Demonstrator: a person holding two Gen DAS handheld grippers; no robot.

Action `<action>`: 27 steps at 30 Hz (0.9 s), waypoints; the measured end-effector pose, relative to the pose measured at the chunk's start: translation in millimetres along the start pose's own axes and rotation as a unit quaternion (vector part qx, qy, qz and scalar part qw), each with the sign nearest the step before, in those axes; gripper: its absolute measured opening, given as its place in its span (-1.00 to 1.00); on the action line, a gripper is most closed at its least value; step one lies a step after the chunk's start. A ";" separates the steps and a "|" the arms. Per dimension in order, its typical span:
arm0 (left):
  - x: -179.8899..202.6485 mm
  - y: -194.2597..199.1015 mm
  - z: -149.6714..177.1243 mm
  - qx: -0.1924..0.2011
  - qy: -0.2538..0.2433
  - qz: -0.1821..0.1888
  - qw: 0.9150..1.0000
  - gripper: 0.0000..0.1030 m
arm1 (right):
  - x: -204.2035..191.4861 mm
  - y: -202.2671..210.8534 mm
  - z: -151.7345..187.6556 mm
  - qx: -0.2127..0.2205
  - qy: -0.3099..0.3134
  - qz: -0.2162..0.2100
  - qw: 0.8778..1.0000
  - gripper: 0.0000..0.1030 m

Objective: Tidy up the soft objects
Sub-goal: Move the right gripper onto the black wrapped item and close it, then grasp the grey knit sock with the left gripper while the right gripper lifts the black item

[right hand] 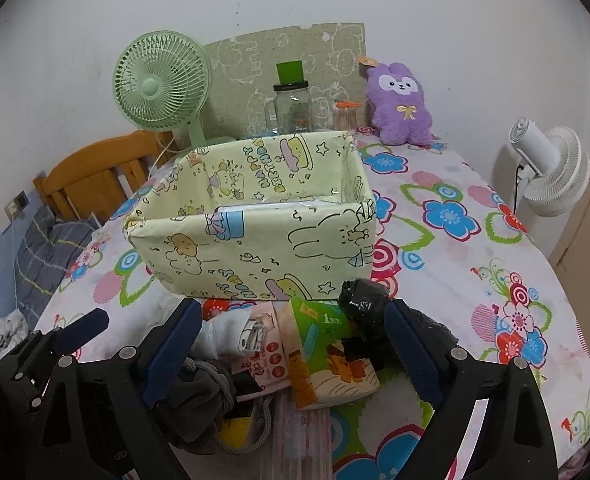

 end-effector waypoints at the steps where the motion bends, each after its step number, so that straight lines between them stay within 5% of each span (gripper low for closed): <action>1: 2.2 0.4 0.3 0.000 -0.002 0.003 1.000 0.58 | 0.8 1.0 -0.6 0.001 0.001 0.001 1.000 0.83; 11: 5.9 4.6 6.6 0.001 -0.007 -0.003 1.000 0.53 | 2.4 5.4 7.9 -0.004 -0.003 -0.003 1.000 0.82; 21: 12.6 -1.3 5.4 -0.009 0.016 0.044 0.999 -0.53 | 8.0 -0.9 6.6 -0.010 -0.022 -0.007 1.000 0.83; 27: 25.8 0.8 2.4 -0.006 -0.001 0.048 0.999 -0.91 | 15.6 0.4 4.8 -0.008 -0.023 0.000 1.000 0.83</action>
Point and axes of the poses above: each gripper's, at about its wrist camera, not at the fingertips, and y roughly against the way its jaws point, x to its right, z to its underside, the point moved 8 cm from there along -y, roughly the way its jaws point, and after that the axes turned 6 degrees about x, right-handed, at the moved point
